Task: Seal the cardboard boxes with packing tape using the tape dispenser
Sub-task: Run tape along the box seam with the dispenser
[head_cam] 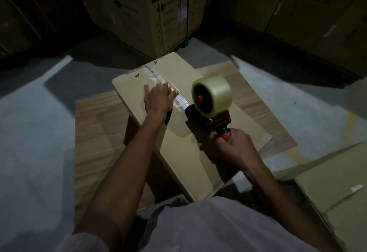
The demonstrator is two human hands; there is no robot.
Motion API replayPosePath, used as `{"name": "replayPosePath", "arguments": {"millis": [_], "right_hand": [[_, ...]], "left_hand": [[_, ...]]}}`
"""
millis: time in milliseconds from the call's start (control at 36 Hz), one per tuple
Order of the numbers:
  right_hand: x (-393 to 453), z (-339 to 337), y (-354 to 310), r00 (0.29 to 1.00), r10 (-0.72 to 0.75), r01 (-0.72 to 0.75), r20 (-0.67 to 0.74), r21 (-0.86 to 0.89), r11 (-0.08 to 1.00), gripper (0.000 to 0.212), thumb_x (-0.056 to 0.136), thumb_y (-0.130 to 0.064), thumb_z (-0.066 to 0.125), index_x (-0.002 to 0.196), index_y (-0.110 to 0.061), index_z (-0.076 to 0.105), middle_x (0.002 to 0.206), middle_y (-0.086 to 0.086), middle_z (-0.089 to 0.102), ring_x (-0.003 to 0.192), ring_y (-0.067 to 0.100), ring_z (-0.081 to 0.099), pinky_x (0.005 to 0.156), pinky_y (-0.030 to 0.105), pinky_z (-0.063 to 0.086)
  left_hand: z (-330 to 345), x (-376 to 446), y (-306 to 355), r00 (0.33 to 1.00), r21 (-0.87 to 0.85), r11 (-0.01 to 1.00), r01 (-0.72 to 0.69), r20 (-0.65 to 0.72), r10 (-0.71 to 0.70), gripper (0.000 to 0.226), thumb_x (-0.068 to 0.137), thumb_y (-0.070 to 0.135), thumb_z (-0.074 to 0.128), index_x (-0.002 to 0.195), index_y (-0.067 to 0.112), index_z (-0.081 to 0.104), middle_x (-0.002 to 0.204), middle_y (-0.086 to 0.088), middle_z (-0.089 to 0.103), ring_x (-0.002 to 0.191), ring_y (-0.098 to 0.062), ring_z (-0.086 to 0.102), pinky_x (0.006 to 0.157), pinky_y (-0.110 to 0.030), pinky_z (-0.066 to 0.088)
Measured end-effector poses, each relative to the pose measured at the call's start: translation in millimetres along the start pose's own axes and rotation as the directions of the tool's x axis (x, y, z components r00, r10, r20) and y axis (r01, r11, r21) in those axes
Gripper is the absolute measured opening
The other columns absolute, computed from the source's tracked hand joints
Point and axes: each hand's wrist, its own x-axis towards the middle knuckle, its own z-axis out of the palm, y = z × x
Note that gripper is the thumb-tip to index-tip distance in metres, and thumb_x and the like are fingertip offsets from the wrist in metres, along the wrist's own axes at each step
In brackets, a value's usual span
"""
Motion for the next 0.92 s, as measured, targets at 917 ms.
{"name": "replayPosePath", "arguments": {"millis": [917], "right_hand": [[-15.7, -4.2, 10.0, 0.996, -0.014, 0.001, -0.086, -0.144, 0.990, 0.026, 0.092, -0.036, 0.066, 0.073, -0.022, 0.054, 0.065, 0.000, 0.055, 0.056, 0.016, 0.051, 0.052, 0.027, 0.033]], "left_hand": [[-7.6, -26.6, 24.9, 0.990, -0.045, 0.992, -0.116, 0.072, 0.119, 0.040, 0.101, 0.052, 0.050, 0.110, 0.020, 0.073, 0.111, -0.010, 0.070, 0.104, -0.029, 0.066, 0.107, -0.047, 0.036]]}}
